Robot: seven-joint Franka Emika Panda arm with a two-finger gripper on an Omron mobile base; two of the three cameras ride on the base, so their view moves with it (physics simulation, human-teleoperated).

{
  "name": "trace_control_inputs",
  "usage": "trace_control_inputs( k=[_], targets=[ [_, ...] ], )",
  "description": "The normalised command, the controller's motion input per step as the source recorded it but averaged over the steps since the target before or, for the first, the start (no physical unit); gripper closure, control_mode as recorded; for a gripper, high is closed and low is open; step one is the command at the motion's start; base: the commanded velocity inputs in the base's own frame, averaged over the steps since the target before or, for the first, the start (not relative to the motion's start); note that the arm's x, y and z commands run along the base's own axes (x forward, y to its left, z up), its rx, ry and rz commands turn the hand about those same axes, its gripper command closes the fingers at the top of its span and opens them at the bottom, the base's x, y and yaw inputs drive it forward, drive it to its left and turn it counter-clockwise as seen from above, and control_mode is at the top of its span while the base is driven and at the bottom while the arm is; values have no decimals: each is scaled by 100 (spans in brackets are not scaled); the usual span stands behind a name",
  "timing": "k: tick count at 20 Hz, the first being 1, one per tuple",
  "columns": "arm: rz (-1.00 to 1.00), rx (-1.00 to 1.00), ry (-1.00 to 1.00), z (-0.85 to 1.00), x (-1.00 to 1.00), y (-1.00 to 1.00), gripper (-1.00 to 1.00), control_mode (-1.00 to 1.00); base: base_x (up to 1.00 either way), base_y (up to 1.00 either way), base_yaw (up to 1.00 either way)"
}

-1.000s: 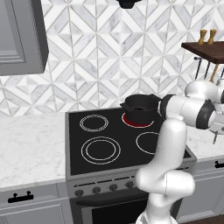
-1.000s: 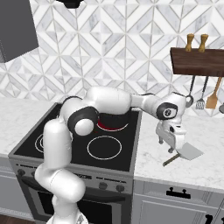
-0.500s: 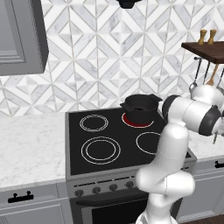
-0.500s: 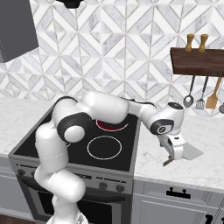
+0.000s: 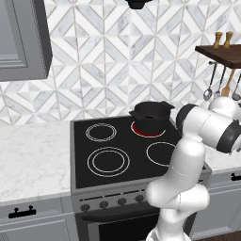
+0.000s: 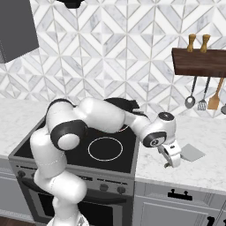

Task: Put the avocado and lemon wedge in the pot. Retrieve the spatula and lightly stir the vegetables in the pot.

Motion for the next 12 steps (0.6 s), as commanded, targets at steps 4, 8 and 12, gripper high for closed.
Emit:
trace_control_inputs(
  k=[4,8,12],
  targets=[
    [8,0,0,0,0,-7,-100,-100,0,0,0],
    [7,0,0,-12,0,-31,-100,-100,0,0,0],
    [5,0,0,-13,0,-12,-100,-100,0,0,0]
  ],
)
